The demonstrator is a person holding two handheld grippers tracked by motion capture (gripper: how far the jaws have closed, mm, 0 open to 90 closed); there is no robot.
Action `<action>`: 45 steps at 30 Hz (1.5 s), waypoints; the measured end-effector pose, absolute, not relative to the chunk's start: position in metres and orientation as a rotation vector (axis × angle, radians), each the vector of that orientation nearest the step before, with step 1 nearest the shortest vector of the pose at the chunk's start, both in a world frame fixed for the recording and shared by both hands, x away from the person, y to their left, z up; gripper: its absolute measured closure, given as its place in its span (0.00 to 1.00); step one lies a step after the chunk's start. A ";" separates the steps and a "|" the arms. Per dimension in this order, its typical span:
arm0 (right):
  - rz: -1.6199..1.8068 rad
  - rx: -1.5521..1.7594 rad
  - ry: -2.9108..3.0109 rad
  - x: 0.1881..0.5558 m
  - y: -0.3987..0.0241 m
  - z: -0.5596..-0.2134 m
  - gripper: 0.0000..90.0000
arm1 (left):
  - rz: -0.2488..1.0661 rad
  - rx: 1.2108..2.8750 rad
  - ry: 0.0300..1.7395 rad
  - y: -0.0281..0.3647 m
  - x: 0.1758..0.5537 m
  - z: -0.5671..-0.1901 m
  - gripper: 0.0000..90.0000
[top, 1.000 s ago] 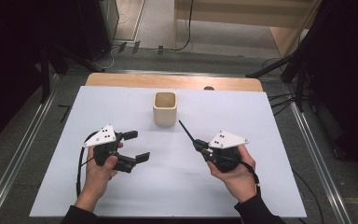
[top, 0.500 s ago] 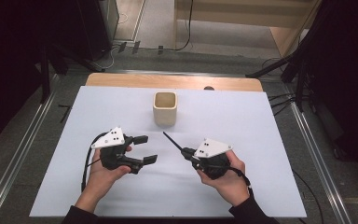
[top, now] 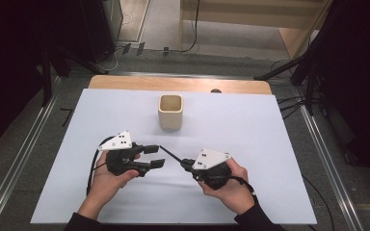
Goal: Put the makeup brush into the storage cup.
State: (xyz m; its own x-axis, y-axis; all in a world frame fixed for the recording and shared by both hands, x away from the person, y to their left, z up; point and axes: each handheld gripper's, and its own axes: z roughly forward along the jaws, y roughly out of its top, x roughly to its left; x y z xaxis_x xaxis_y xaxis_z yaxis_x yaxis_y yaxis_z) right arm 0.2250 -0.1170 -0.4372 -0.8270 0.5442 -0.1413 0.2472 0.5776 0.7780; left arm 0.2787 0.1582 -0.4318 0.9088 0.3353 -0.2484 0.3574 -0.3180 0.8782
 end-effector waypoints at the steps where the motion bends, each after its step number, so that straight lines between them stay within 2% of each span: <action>1: 1.118 0.637 2.451 0.224 -0.116 -0.437 0.94 | -0.023 1.932 0.502 0.158 0.278 -0.432 0.51; 6: 1.109 0.585 2.473 0.222 -0.111 -0.439 0.94 | -0.037 1.964 0.464 0.154 0.277 -0.431 0.55; 25: 1.052 0.473 2.504 0.216 -0.103 -0.442 0.94 | -0.260 2.001 0.414 0.154 0.286 -0.432 0.71; 45: 1.015 0.408 2.510 0.215 -0.100 -0.443 0.94 | -0.259 2.039 0.426 0.153 0.286 -0.433 0.82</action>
State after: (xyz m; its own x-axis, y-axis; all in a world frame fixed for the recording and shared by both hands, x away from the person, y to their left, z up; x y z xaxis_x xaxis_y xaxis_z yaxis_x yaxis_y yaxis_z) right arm 0.2152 -0.0995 -0.4433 -0.8772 0.4077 -0.2535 0.1168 0.6935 0.7110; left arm 0.2864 0.1533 -0.4327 0.9150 0.1902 -0.3558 0.4035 -0.4421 0.8011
